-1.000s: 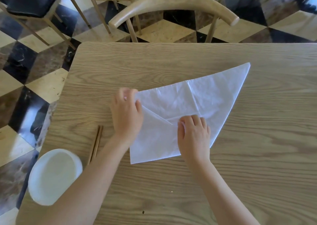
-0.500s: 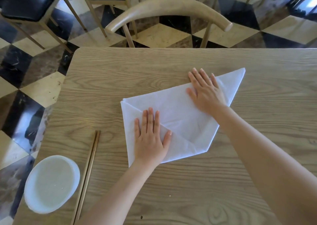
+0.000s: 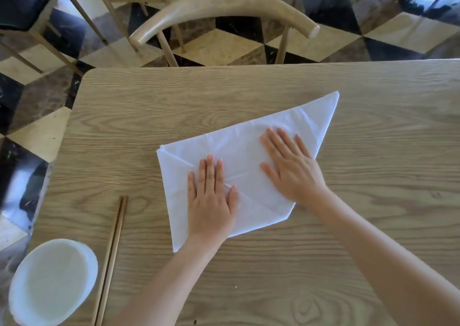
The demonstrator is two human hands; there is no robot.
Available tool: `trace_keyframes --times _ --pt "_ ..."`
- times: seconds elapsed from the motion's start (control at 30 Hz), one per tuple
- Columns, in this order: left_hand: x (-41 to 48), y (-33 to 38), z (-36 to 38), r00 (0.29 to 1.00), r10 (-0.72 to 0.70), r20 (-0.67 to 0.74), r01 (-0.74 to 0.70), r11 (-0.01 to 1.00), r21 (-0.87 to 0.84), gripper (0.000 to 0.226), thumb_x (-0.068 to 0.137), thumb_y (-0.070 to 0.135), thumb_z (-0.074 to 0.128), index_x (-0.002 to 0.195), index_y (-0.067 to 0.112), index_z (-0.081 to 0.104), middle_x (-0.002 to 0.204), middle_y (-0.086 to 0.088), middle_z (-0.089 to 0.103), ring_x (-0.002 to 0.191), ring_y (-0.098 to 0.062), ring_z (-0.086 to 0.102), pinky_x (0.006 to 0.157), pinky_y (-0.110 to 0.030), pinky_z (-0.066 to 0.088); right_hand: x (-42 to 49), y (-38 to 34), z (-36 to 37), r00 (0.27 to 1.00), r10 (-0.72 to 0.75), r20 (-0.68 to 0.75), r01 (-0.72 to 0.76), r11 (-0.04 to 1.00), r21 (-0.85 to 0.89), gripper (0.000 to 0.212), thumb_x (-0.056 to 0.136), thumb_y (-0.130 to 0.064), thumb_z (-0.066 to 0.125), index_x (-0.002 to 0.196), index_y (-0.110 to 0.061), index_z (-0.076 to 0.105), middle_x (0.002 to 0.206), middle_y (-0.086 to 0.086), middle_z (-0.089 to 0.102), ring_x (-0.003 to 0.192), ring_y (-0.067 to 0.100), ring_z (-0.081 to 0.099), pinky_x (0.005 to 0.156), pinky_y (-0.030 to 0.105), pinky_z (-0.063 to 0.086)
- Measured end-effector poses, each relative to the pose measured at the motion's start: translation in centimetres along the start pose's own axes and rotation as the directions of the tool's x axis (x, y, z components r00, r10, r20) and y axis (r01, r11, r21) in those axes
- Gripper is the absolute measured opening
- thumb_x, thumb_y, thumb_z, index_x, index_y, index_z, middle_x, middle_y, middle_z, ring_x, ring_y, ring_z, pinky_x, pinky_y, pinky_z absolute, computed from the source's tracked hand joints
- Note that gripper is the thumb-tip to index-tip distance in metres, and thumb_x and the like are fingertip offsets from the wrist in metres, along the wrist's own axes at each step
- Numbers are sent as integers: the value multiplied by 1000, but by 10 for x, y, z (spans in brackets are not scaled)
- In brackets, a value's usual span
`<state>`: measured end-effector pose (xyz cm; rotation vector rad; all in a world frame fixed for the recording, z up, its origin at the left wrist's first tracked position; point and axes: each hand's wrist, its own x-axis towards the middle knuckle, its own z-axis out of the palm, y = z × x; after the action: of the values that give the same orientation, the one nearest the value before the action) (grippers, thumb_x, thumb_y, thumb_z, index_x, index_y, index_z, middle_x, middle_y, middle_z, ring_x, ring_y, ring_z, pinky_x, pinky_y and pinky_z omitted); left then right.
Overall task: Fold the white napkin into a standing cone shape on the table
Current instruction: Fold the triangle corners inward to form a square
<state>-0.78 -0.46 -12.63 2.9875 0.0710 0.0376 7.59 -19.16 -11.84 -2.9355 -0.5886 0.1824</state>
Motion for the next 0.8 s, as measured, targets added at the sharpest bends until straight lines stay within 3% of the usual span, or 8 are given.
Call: trace_keyframes --times 0.1,0.23,0.43,0.53,0.63,0.7,0.8 --pt "0 0 -3 1000 -3 20 2 1000 11 65 90 39 27 144 3 25 152 -15 24 142 -25 18 113 -46 11 15 37 -8 992 128 -15 -129 991 -21 69 89 -55 12 149 -22 12 158 -5 9 146 13 7 119 37 2" --pt "0 0 -4 999 -9 46 8 1000 13 65 91 40 27 145 4 24 153 -13 23 142 -24 18 113 -46 13 35 80 -21 967 253 -3 -253 967 4 62 96 -49 20 150 -22 6 159 -6 1 145 9 -2 119 34 -4" --pt "1 0 -2 999 -14 42 12 999 34 64 91 40 27 143 2 28 151 -16 28 140 -27 24 110 -48 15 56 111 -43 922 366 123 -360 930 -68 67 94 -53 12 149 -18 -4 158 -5 -10 144 9 -12 119 37 -7" --pt "2 10 -6 999 34 13 -34 999 -10 61 91 37 29 141 3 34 148 -18 34 137 -32 30 109 -48 16 48 89 -50 872 489 -11 -489 872 24 71 96 -45 32 148 -6 4 158 7 3 144 24 6 117 39 11" --pt "5 34 -7 978 207 22 -205 976 -76 56 91 36 33 140 9 38 147 -15 36 137 -30 32 109 -45 17 32 57 -52 761 640 -109 -575 743 343 63 87 -23 55 139 -1 27 137 17 35 123 35 33 99 41 33" --pt "7 46 -1 961 273 47 -268 959 -92 54 90 35 35 138 12 42 147 -13 37 136 -30 35 109 -45 18 24 43 -50 696 718 2 -586 567 578 52 83 -17 59 128 -1 37 128 18 39 114 34 38 90 40 37" --pt "6 50 3 953 288 91 -281 957 -75 53 89 34 37 137 14 45 147 -13 38 136 -30 34 108 -47 21 25 38 -49 650 742 163 -536 296 790 33 78 -18 61 105 -8 44 117 14 50 92 20 51 70 30 44"
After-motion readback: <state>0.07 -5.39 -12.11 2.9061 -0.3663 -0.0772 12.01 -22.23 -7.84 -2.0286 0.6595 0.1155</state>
